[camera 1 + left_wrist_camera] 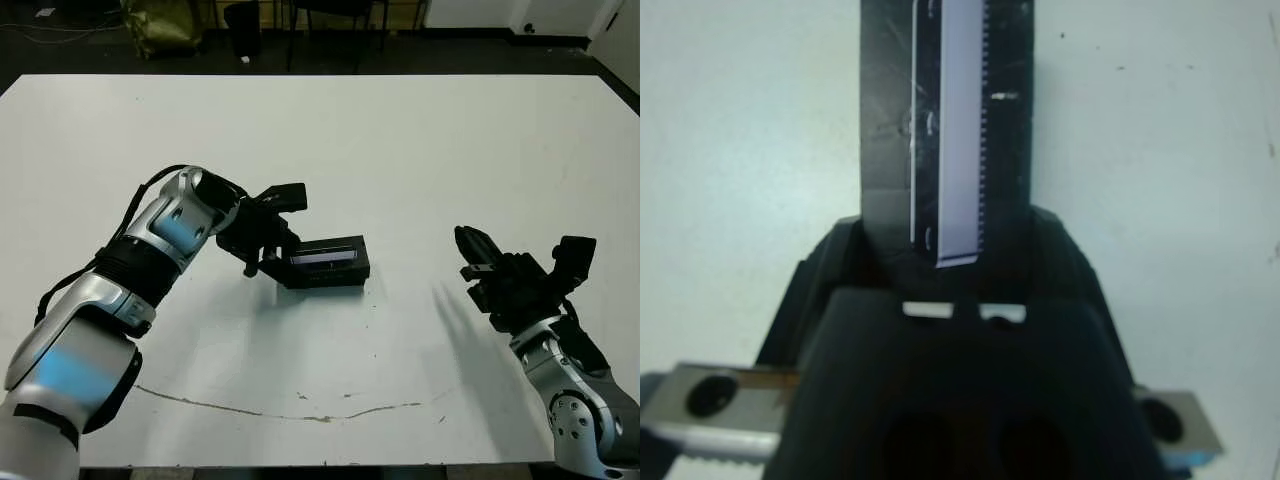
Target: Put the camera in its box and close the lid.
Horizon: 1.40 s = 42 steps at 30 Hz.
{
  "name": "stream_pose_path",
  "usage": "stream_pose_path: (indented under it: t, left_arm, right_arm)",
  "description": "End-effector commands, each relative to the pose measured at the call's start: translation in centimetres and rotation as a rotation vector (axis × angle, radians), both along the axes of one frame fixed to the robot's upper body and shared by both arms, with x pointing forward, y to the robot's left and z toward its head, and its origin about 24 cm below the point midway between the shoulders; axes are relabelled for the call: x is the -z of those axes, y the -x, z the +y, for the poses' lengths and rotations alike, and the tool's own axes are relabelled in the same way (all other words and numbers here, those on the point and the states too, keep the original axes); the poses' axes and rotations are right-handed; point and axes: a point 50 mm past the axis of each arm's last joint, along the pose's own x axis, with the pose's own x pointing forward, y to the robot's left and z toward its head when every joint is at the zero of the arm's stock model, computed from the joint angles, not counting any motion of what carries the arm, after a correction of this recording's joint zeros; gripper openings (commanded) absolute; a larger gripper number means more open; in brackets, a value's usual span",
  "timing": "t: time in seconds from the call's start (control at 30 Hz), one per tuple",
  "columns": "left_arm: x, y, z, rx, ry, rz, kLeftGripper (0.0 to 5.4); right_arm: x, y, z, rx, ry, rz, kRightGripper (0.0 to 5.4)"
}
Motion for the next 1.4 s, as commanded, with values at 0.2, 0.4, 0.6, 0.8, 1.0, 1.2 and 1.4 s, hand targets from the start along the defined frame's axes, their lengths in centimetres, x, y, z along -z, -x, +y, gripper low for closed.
stream_pose_path:
  t: [0.2, 0.4, 0.6, 0.8, 1.0, 1.2, 1.4]
  left_arm:
    - [1.2, 0.5, -0.6, 0.013, -0.020, 0.076, 2.26]
    - [1.6, 0.6, -0.7, 0.008, -0.042, 0.087, 2.26]
    - [1.9, 0.8, -0.9, 0.031, -0.065, 0.067, 2.26]
    - [1.9, 0.9, -1.6, 0.043, -0.093, 0.062, 2.26]
    - [1.8, 1.0, -2.2, 0.068, -0.104, 0.051, 2.26]
    - [2.1, 1.2, -2.7, 0.091, -0.123, -0.011, 2.26]
    - [2.1, 1.5, -2.9, 0.127, -0.125, -0.032, 3.36]
  right_arm:
    - [0.6, 0.3, -0.3, 0.018, 0.027, 0.042, 0.00]
    - [0.8, 0.3, -0.3, 0.012, 0.022, 0.034, 0.00]
    - [0.9, 0.3, -0.3, 0.010, 0.016, 0.046, 0.00]
    - [1.0, 0.3, -0.1, 0.005, 0.002, 0.040, 0.00]
    - [1.1, 0.3, -0.1, 0.003, 0.003, 0.039, 0.00]
    - [1.1, 0.4, -0.1, 0.001, -0.020, 0.044, 0.00]
    - [1.1, 0.4, -0.1, 0.004, -0.005, 0.042, 0.00]
